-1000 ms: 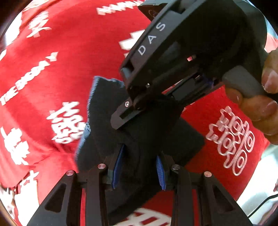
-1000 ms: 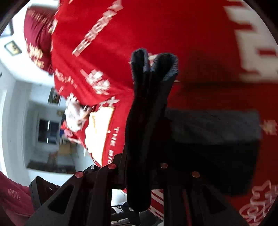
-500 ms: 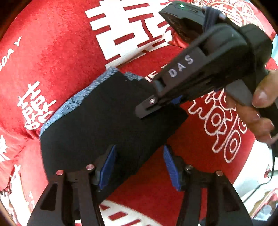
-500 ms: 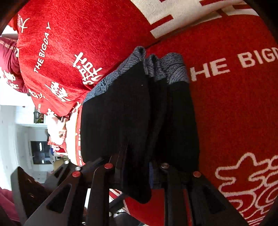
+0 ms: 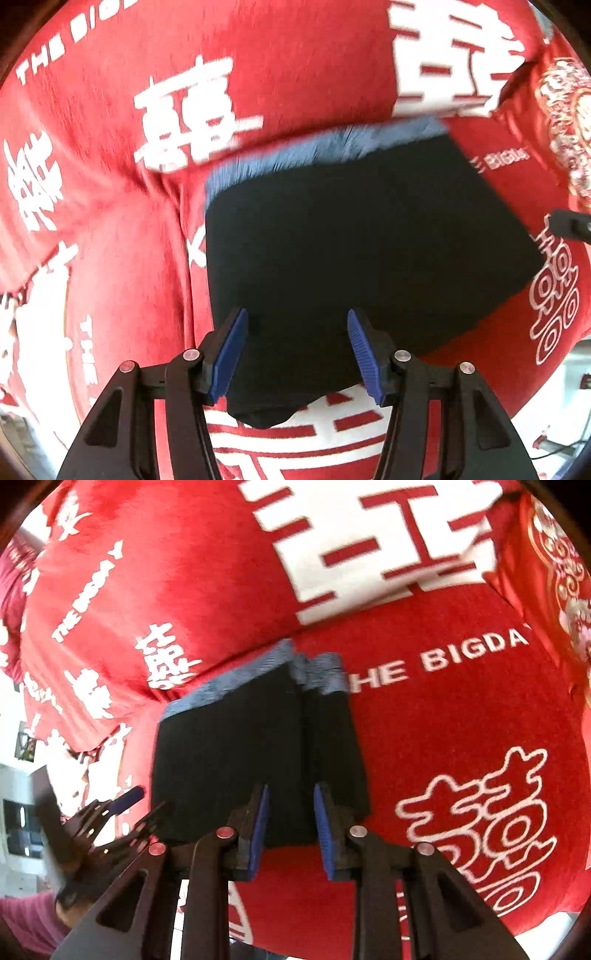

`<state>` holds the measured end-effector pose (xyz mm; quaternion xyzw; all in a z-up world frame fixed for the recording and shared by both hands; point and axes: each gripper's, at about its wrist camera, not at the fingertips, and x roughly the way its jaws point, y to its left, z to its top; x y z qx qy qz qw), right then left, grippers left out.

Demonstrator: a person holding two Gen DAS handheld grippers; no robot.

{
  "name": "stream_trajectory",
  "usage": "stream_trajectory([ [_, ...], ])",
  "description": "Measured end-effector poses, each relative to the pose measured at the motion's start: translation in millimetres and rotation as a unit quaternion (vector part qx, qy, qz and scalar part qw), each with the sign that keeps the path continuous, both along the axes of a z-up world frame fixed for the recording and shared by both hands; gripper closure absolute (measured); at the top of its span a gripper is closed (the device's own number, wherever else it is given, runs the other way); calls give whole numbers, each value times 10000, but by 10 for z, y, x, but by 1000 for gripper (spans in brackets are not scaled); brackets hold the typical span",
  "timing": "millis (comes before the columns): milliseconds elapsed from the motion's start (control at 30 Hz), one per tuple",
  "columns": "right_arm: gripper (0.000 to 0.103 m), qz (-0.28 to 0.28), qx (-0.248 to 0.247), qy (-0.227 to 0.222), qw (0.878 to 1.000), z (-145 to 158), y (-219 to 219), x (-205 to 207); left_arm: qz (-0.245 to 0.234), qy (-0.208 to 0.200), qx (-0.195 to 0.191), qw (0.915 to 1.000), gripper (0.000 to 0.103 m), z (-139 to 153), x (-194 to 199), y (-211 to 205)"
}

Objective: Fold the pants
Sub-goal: 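Open both grippers and release the folded trousers onto the bedspread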

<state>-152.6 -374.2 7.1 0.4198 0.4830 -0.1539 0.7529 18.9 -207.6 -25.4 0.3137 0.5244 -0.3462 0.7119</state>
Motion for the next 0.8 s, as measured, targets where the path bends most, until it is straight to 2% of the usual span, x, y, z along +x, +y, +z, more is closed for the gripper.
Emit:
stream_trajectory([
  [67, 75, 220, -10, 174, 9996, -79, 125, 119, 189, 207, 22, 9996, 38, -83, 57, 47],
  [100, 75, 366, -42, 407, 9985, -173, 199, 193, 291, 283, -51, 9992, 36, -80, 82, 71],
  [200, 75, 441, -165, 806, 9956, -423, 250, 244, 340, 455, -110, 9983, 36, -78, 117, 90],
  [333, 75, 234, -90, 820, 9963, -442, 216, 226, 345, 571, -117, 9977, 35, -56, 144, 134],
  [367, 74, 246, -128, 866, 9959, -427, 224, 222, 387, 619, -116, 9973, 28, -54, 163, 156],
  [400, 70, 260, -177, 960, 9949, -410, 241, 232, 442, 659, -107, 9968, 13, -58, 186, 172],
  [433, 68, 265, -209, 1038, 9940, -396, 255, 235, 515, 694, -126, 9962, 11, -39, 202, 202],
  [500, 59, 229, -257, 1157, 9927, -369, 285, 244, 585, 791, -193, 9950, 11, -10, 241, 250],
  [800, 42, -34, -197, 1418, 9897, -234, 577, 321, 461, 871, 26, 9951, 11, -20, 401, 461],
])
